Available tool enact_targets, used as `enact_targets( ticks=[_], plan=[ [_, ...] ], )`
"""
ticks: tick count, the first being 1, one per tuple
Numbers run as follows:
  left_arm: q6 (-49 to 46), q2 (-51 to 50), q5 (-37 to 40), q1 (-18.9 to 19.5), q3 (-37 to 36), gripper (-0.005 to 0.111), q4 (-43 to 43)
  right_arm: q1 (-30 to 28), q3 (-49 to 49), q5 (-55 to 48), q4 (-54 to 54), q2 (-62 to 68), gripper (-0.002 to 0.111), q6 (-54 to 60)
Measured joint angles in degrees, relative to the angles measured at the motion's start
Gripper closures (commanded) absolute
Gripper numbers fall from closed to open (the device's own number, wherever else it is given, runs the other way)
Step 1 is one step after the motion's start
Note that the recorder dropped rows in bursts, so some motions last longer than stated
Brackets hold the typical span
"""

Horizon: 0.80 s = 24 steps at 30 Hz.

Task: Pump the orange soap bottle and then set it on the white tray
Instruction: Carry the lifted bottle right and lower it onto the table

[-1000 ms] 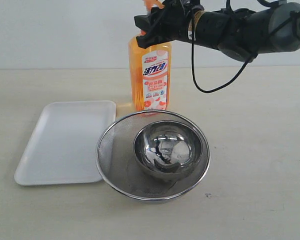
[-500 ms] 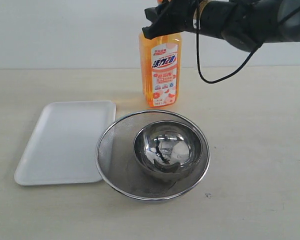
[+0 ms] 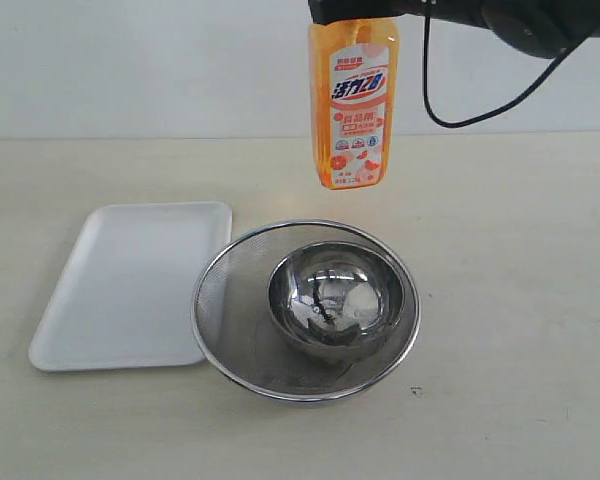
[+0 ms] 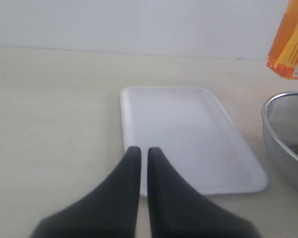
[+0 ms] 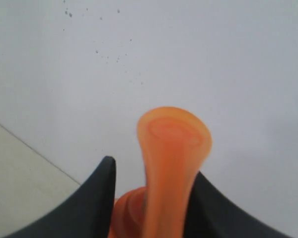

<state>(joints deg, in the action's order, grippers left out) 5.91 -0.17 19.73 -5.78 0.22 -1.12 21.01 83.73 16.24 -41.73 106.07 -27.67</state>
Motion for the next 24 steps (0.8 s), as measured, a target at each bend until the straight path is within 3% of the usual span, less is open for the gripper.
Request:
enact_targets(
  ticks=[9, 24],
  plan=[
    [0.00, 0.00, 0.00, 0.00, 0.00, 0.102, 0.00, -7.21, -11.83, 2.58, 0.03, -10.48, 0.108, -1.51],
    [0.00, 0.00, 0.00, 0.00, 0.00, 0.102, 0.00, -7.80, -31.65, 1.44, 1.91, -29.82, 0.108, -2.46]
  ],
)
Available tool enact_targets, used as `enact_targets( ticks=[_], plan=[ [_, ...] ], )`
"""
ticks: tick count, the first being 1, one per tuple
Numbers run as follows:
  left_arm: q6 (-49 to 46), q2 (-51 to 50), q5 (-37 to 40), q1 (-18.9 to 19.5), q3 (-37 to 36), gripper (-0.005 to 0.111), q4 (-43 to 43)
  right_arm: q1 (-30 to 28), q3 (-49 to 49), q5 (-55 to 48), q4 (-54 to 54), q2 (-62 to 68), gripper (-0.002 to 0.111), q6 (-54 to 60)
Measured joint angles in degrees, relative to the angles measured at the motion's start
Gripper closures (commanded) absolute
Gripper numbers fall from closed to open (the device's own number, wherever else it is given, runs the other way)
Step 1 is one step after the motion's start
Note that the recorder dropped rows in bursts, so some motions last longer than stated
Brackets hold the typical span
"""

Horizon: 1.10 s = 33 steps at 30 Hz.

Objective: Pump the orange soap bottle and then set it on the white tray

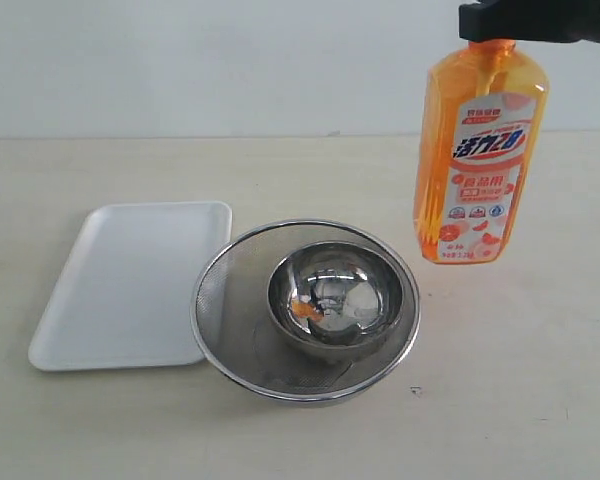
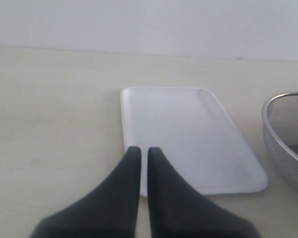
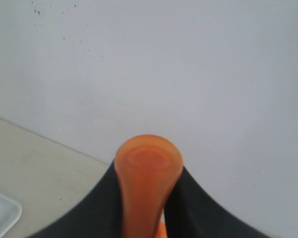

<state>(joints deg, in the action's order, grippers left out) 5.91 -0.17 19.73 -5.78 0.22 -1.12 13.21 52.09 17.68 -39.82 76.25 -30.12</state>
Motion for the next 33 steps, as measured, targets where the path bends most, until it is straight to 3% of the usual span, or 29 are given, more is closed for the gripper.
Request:
enact_targets(
  ticks=[17, 23, 33],
  plan=[
    [0.00, 0.00, 0.00, 0.00, 0.00, 0.102, 0.00, 0.00, -20.26, -0.66, 1.88, -20.61, 0.108, -1.64],
    [0.00, 0.00, 0.00, 0.00, 0.00, 0.102, 0.00, 0.00, -25.13, 1.56, 5.63, -20.76, 0.108, 0.83],
    [0.00, 0.00, 0.00, 0.00, 0.00, 0.102, 0.00, 0.00, -24.94, 5.05, 10.18, -15.77, 0.108, 5.35]
  ],
)
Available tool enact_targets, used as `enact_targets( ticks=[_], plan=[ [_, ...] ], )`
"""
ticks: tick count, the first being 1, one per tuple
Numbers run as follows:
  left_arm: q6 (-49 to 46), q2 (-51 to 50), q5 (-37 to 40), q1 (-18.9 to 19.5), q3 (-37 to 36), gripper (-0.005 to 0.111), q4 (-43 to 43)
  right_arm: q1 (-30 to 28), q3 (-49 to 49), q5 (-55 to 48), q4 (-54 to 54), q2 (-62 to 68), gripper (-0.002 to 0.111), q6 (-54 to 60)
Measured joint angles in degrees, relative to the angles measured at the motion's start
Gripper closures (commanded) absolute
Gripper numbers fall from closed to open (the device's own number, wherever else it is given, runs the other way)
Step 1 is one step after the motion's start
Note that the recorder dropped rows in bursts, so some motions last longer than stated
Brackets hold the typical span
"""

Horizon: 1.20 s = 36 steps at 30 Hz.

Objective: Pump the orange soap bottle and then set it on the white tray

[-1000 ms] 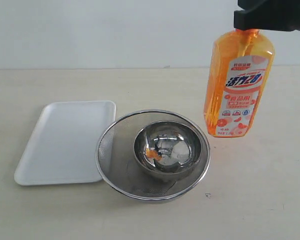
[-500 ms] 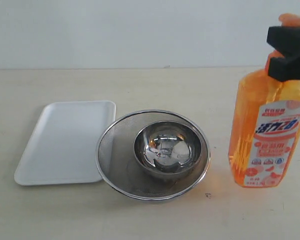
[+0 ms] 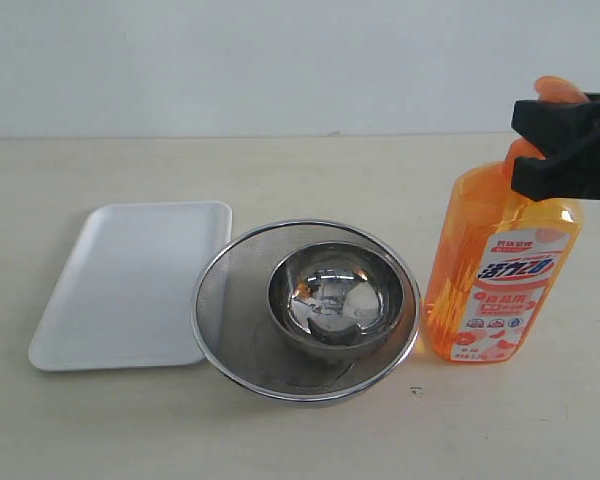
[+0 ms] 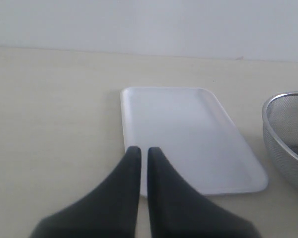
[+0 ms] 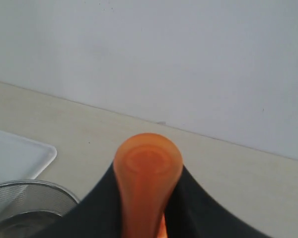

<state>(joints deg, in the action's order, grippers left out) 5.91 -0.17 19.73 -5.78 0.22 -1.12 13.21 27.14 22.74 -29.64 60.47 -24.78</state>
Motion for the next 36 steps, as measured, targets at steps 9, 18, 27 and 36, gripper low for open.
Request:
enact_targets(
  ticks=[9, 18, 27, 36],
  plan=[
    [0.00, 0.00, 0.00, 0.00, 0.00, 0.102, 0.00, 0.00, 0.03, 0.00, 0.12, 0.22, 0.075, 0.58],
    [0.00, 0.00, 0.00, 0.00, 0.00, 0.102, 0.00, 0.00, 0.69, -2.14, -1.46, -0.09, 0.010, -1.49],
    [0.00, 0.00, 0.00, 0.00, 0.00, 0.102, 0.00, 0.00, -3.63, -3.97, -6.95, -0.09, 0.010, -3.96],
    [0.00, 0.00, 0.00, 0.00, 0.00, 0.102, 0.00, 0.00, -6.75, -4.14, -9.17, -0.09, 0.010, -2.90]
  ],
)
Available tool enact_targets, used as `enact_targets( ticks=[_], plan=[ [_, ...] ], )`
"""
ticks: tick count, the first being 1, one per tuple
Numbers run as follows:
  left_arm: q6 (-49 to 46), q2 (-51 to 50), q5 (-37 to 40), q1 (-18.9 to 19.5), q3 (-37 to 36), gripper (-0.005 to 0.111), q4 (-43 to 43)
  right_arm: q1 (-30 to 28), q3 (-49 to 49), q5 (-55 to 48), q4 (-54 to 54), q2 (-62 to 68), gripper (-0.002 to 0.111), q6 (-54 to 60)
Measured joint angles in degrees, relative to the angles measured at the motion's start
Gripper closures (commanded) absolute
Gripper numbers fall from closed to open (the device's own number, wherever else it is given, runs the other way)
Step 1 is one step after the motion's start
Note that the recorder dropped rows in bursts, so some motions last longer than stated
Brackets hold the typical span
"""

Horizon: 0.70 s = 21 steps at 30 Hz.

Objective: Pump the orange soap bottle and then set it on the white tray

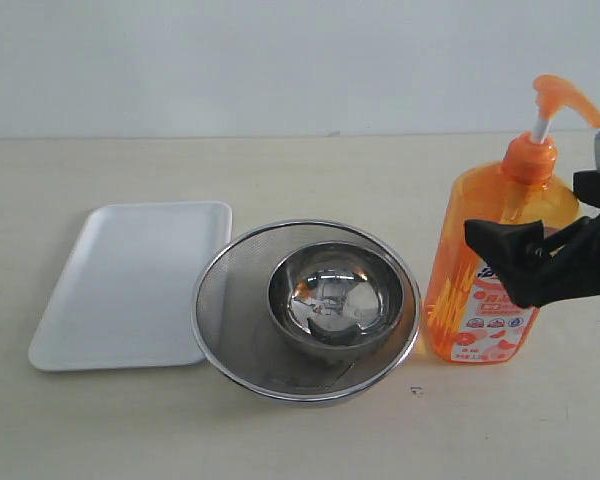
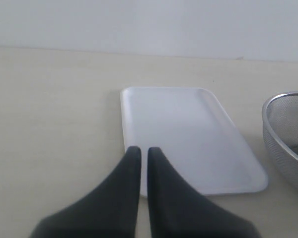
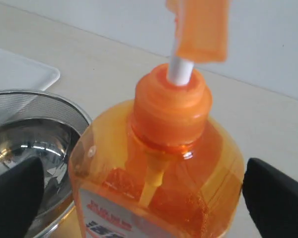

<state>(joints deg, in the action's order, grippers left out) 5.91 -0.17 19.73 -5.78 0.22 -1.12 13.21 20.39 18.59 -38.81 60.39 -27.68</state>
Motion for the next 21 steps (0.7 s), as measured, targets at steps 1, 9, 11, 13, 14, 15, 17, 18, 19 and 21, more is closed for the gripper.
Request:
enact_targets(
  ticks=[1, 9, 11, 13, 14, 15, 17, 18, 19, 21],
  plan=[
    [0.00, 0.00, 0.00, 0.00, 0.00, 0.102, 0.00, 0.00, 0.00, -0.22, -0.11, 0.00, 0.010, 0.11],
    [0.00, 0.00, 0.00, 0.00, 0.00, 0.102, 0.00, 0.00, -0.14, -1.30, 1.87, 0.00, 0.055, 0.06],
    [0.00, 0.00, 0.00, 0.00, 0.00, 0.102, 0.00, 0.00, -0.14, -1.31, 2.56, -0.11, 0.073, -0.26],
    [0.00, 0.00, 0.00, 0.00, 0.00, 0.102, 0.00, 0.00, -0.14, -1.31, 2.84, -0.14, 0.083, -0.52],
    [0.00, 0.00, 0.00, 0.00, 0.00, 0.102, 0.00, 0.00, -0.14, -1.31, 2.84, -0.14, 0.085, -0.61],
    [0.00, 0.00, 0.00, 0.00, 0.00, 0.102, 0.00, 0.00, -0.14, -1.31, 2.84, -0.14, 0.086, -0.61],
    [0.00, 0.00, 0.00, 0.00, 0.00, 0.102, 0.00, 0.00, -0.28, -1.61, 2.84, -0.14, 0.086, -0.61],
    [0.00, 0.00, 0.00, 0.00, 0.00, 0.102, 0.00, 0.00, -0.27, -2.07, 2.71, -0.14, 0.086, -0.61],
    [0.00, 0.00, 0.00, 0.00, 0.00, 0.102, 0.00, 0.00, -0.27, -2.36, 2.43, -0.14, 0.085, -0.61],
    [0.00, 0.00, 0.00, 0.00, 0.00, 0.102, 0.00, 0.00, -0.40, -2.92, 2.20, -0.14, 0.080, -0.46]
  ],
)
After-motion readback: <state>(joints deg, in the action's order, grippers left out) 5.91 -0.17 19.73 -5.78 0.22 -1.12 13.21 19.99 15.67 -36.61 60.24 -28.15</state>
